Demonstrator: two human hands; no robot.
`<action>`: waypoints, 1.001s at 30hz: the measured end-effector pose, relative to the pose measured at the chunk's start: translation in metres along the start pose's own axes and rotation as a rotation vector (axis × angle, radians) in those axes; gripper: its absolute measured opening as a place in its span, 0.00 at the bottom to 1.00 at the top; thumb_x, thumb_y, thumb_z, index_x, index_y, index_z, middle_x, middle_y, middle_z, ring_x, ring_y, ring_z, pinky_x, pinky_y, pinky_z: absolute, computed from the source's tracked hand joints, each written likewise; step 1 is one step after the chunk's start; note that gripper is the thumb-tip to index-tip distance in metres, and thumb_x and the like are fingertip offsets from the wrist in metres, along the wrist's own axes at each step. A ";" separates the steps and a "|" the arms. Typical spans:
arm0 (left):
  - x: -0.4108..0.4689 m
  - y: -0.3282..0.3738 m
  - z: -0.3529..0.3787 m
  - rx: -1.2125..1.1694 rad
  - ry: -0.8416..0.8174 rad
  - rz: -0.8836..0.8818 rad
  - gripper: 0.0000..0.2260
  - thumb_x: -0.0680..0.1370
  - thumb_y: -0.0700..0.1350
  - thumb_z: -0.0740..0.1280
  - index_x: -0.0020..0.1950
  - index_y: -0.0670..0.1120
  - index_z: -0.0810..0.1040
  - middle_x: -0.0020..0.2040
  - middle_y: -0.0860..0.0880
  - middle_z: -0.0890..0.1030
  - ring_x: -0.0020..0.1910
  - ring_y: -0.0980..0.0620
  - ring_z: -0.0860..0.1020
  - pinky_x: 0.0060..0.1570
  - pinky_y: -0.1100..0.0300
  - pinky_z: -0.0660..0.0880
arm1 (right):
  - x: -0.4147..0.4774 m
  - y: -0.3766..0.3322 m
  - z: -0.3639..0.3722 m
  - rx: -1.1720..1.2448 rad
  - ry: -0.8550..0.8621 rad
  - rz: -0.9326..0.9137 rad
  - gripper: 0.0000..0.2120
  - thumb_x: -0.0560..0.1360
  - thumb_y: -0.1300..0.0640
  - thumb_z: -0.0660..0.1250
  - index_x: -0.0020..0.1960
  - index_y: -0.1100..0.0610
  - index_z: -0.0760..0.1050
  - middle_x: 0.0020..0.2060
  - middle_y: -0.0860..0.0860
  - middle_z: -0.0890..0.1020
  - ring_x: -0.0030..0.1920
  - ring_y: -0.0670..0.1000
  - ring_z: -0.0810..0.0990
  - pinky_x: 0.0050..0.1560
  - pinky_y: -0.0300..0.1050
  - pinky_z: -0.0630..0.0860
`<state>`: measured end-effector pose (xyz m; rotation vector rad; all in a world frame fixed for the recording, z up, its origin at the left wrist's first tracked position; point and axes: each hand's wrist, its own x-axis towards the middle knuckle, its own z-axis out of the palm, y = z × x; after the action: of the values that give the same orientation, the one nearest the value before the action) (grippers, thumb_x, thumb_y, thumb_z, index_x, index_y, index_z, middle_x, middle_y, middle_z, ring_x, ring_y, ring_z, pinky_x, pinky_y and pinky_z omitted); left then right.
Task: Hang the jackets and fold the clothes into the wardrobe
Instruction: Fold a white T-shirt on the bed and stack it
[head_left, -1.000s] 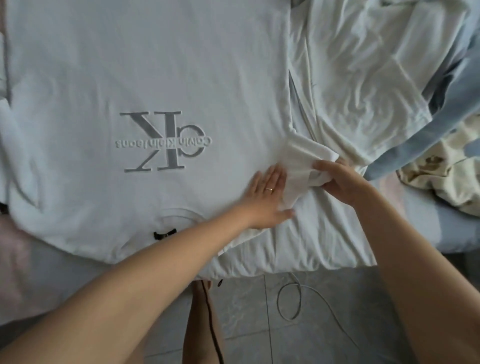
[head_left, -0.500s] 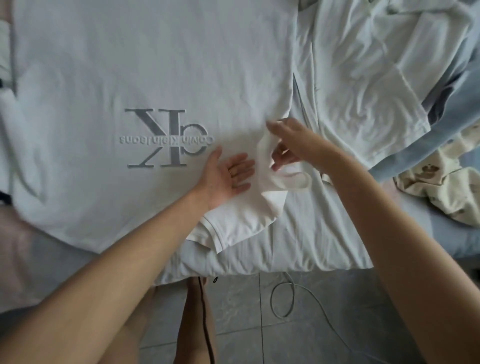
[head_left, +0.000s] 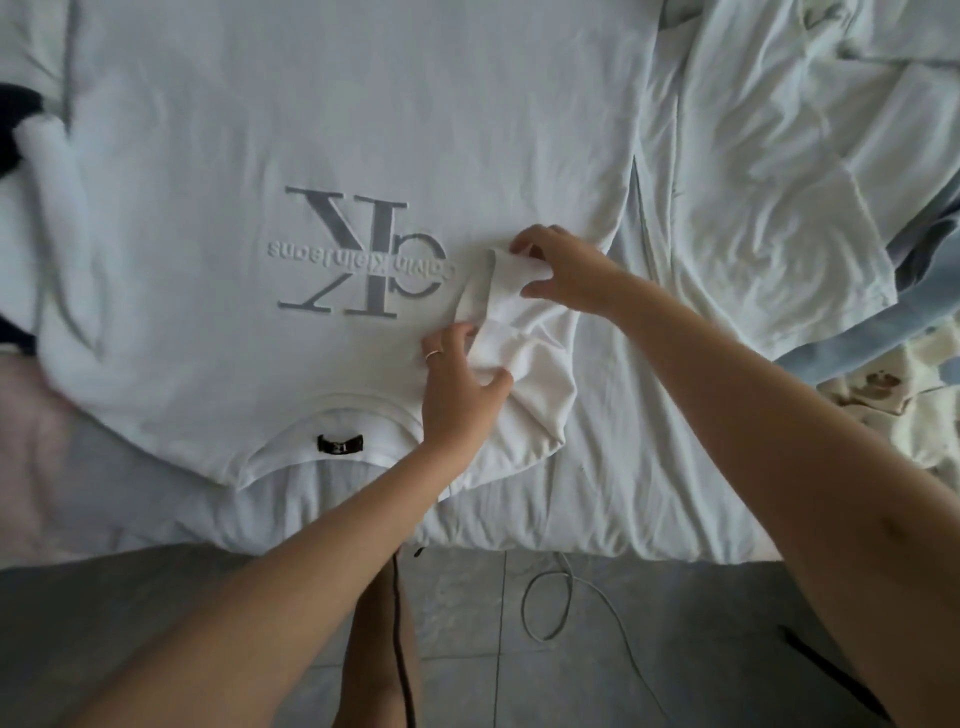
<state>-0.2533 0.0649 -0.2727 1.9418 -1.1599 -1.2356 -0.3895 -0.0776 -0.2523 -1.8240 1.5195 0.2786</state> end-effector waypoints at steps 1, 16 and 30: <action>-0.002 -0.005 0.001 0.051 -0.018 -0.007 0.19 0.71 0.44 0.72 0.59 0.43 0.70 0.61 0.49 0.67 0.46 0.60 0.66 0.43 0.62 0.66 | 0.001 0.002 0.000 -0.023 0.012 -0.007 0.21 0.73 0.60 0.70 0.65 0.56 0.71 0.59 0.56 0.74 0.59 0.56 0.74 0.61 0.51 0.70; 0.043 -0.035 -0.054 0.150 -0.059 0.186 0.07 0.72 0.42 0.70 0.47 0.40 0.79 0.54 0.47 0.72 0.45 0.54 0.74 0.49 0.57 0.74 | -0.002 0.027 -0.010 -0.042 0.203 0.105 0.12 0.79 0.58 0.61 0.62 0.58 0.74 0.51 0.58 0.75 0.52 0.58 0.75 0.51 0.47 0.71; 0.043 -0.025 -0.051 0.075 0.019 -0.027 0.06 0.74 0.43 0.70 0.49 0.43 0.78 0.40 0.52 0.77 0.41 0.54 0.75 0.43 0.61 0.68 | 0.026 0.007 -0.018 0.049 0.187 0.004 0.06 0.74 0.62 0.68 0.50 0.58 0.80 0.50 0.53 0.76 0.51 0.56 0.75 0.52 0.47 0.71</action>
<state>-0.1889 0.0394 -0.2893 2.0257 -1.1899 -1.2000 -0.3933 -0.1093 -0.2575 -1.8500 1.6425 0.0731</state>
